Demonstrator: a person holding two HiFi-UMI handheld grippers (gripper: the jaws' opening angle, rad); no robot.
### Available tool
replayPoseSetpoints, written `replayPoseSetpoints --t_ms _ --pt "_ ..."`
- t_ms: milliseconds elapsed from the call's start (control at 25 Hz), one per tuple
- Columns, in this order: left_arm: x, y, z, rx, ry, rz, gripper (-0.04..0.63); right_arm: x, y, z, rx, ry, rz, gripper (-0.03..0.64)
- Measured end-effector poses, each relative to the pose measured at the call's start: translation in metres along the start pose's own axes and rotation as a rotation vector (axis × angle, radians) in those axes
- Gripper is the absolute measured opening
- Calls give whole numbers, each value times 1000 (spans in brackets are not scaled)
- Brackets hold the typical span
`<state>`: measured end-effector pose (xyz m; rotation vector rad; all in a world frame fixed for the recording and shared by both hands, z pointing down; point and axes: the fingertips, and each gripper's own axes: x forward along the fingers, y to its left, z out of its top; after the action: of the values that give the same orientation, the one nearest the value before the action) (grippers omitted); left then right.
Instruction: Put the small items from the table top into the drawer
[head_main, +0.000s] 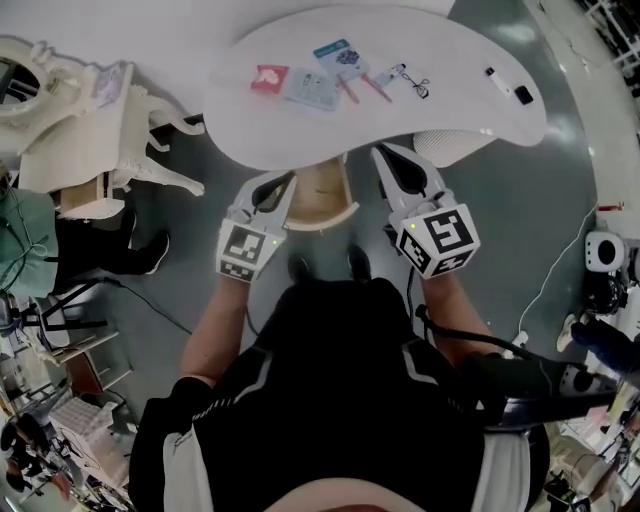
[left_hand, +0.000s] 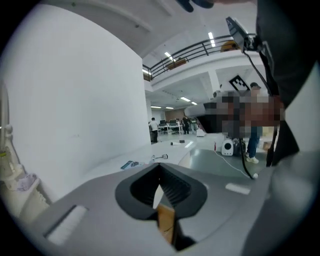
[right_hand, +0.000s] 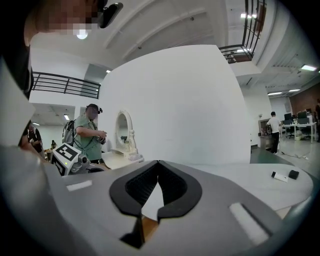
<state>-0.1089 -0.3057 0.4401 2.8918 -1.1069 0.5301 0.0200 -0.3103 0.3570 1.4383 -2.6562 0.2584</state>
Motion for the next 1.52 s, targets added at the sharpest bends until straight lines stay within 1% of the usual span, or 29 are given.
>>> replayPoseSetpoints --t_ms 120,200,440,520,640,680,760,840,920,1000,1280,1520 --pt "-20 19 10 -134 -70 66 0 9 5 1 -1 0 23 3" --pt "-32 27 20 -189 -115 96 0 13 6 3 -1 -3 30 3" --pt "-62 42 51 -225 -209 171 0 23 14 14 -22 -27 59 2" --pt "-70 49 58 -225 -224 208 0 26 19 19 -38 -32 74 2" --pt "-77 55 61 -187 -198 265 0 29 24 23 -52 -33 90 2" --pt "-79 55 62 -179 -193 273 0 29 25 24 -54 -34 92 2" --pt "-84 56 65 -188 -200 278 0 29 27 26 -53 -40 86 2" --pt "-88 56 68 -200 -209 287 0 27 25 30 -49 -56 58 2" --pt "-91 57 68 -185 -207 303 0 26 24 34 -44 -67 41 2" --pt "-93 57 67 -168 -199 315 0 27 26 37 -45 -72 42 2" --pt "-94 54 72 -191 -217 292 0 26 34 36 -45 -69 51 0" --pt "-89 52 76 -169 -216 270 0 28 35 35 -49 -57 58 0"
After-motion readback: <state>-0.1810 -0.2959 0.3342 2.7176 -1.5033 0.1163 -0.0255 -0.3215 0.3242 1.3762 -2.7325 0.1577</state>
